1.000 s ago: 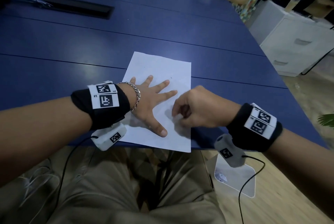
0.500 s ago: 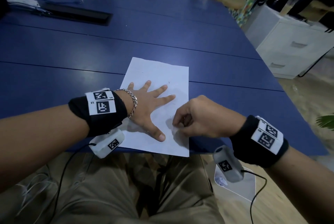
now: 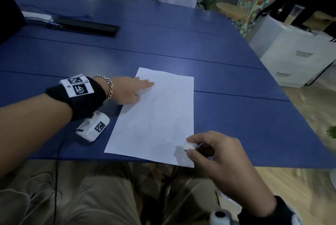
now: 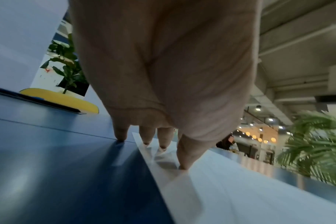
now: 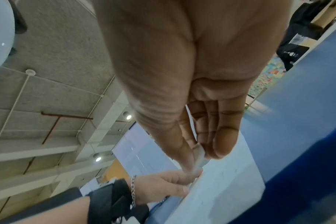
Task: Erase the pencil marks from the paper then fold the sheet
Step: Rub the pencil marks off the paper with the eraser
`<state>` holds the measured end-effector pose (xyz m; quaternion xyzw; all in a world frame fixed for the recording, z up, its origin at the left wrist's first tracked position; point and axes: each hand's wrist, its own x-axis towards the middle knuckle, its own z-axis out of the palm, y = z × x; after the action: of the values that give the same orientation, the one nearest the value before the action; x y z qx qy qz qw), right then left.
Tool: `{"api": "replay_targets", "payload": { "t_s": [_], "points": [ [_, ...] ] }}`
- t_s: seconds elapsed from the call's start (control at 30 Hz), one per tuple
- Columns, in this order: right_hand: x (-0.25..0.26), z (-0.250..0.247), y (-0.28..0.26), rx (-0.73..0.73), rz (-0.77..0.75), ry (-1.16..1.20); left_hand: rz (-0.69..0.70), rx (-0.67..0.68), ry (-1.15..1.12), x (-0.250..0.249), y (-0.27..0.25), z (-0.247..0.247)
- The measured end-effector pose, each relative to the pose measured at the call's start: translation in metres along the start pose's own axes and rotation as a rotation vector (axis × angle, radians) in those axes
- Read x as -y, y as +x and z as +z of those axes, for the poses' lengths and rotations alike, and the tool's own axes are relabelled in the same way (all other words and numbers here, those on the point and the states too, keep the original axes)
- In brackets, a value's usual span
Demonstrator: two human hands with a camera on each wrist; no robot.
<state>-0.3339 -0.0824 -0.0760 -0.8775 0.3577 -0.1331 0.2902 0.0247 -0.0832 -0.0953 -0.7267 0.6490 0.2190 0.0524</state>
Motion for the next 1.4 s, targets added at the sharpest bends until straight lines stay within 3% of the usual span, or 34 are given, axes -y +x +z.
{"api": "replay_targets", "payload": {
  "t_s": [0.2, 0.37, 0.57, 0.7, 0.9, 1.07, 1.23, 1.4],
  "points": [
    [0.002, 0.025, 0.015, 0.065, -0.063, -0.129, 0.032, -0.025, 0.01, -0.001, -0.002, 0.011],
    [-0.018, 0.0, 0.022, 0.127, -0.001, -0.259, 0.051, -0.084, 0.104, -0.014, -0.031, 0.01],
    [-0.01, -0.037, 0.041, 0.379, 0.002, -0.374, 0.064, -0.13, 0.09, -0.016, -0.041, 0.012],
    [0.007, -0.042, 0.099, 0.245, -0.064, -0.267, 0.128, -0.188, 0.031, -0.02, -0.013, -0.003],
    [0.004, -0.003, 0.192, 0.153, -0.108, -0.255, 0.025, 0.077, 0.13, -0.03, 0.021, -0.004],
    [0.004, 0.013, 0.206, 0.13, -0.144, -0.31, 0.001, 0.087, 0.143, -0.022, 0.031, 0.003],
    [0.013, -0.002, 0.197, 0.44, -0.226, -0.385, -0.024, 0.098, 0.151, -0.022, 0.033, 0.002],
    [0.009, 0.001, 0.212, 0.224, -0.204, -0.393, -0.025, 0.104, 0.136, -0.024, 0.028, 0.0]
  ]
}}
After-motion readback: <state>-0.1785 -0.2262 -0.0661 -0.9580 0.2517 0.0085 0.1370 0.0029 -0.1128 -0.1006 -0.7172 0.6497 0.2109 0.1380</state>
